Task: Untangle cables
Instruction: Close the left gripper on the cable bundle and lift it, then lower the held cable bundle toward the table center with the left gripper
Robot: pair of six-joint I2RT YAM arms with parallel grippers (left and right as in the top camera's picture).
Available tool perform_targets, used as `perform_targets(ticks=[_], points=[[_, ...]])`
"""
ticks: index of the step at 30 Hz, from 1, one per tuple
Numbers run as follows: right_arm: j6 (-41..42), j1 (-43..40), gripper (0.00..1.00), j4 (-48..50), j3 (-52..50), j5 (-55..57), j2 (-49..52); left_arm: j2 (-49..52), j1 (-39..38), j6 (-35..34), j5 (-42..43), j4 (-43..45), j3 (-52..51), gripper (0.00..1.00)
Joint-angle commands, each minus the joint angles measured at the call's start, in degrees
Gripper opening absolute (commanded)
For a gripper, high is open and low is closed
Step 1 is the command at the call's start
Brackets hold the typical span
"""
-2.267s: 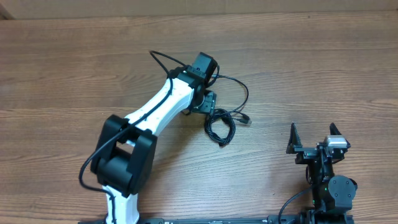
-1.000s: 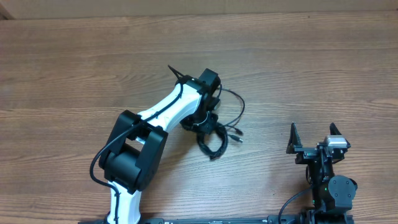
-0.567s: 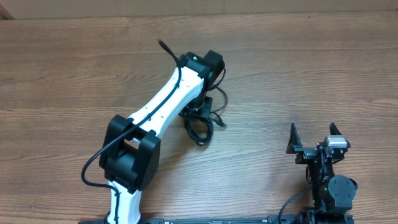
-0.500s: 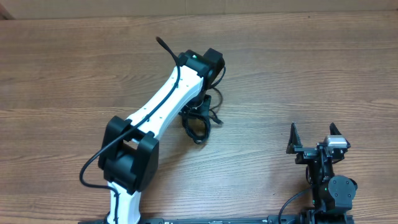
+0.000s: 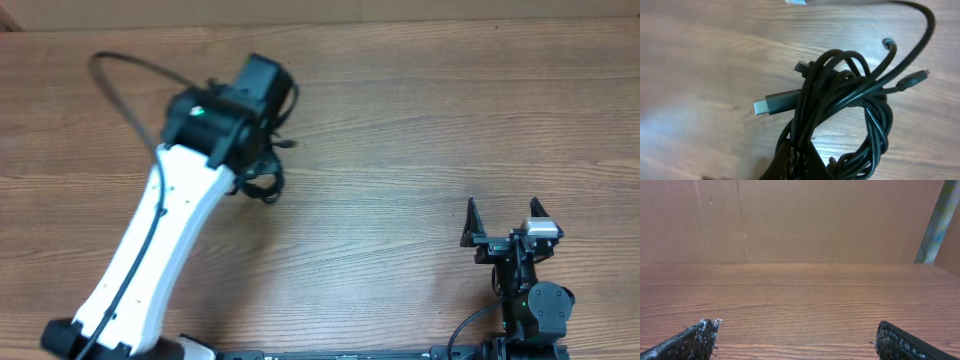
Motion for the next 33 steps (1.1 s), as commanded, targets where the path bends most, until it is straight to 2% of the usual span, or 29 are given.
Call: perform_targets(ticks=[1,5,7,15,19,26,30,33], points=[[-0.1,-0.4,1.00,0.3,-0.6,0.6,-0.5,-1.1,0.6,-18.9,-1.6,-1.9,-1.9,0.05],[-0.1,-0.4,1.00,0.3,-0.6,0.6,-0.5,-1.0,0.4,-35.3,2.5,-1.9,-8.6,0.04],[-0.1,-0.4,1.00,0.3,-0.6,0.6,-0.5,-1.0,0.2,-40.0,6.7,0.9,-13.2,0.05],[-0.1,-0.4,1.00,0.3,-0.6,0.6,-0.5,-1.0,0.2,-44.5,25.0,22.2,-32.0,0.04],[-0.1,-0.4,1.00,0.3,-0.6,0.6,-0.5,-0.7,0.2,-44.7,26.9,29.5,-37.7,0.05],[-0.1,-0.4,1.00,0.3,-0.6,0.6,-0.5,-0.6,0.2,-42.2,25.6,31.8,-41.4,0.18],[-0.1,-0.4,1.00,0.3,-0.6,0.6,-0.5,-0.6,0.2,-37.0,22.5,31.8,-41.4,0.33],[-0.1,-0.4,1.00,0.3,-0.6,0.6,-0.5,-0.6,0.2,-30.3,20.2,31.9,-41.4,0.47]])
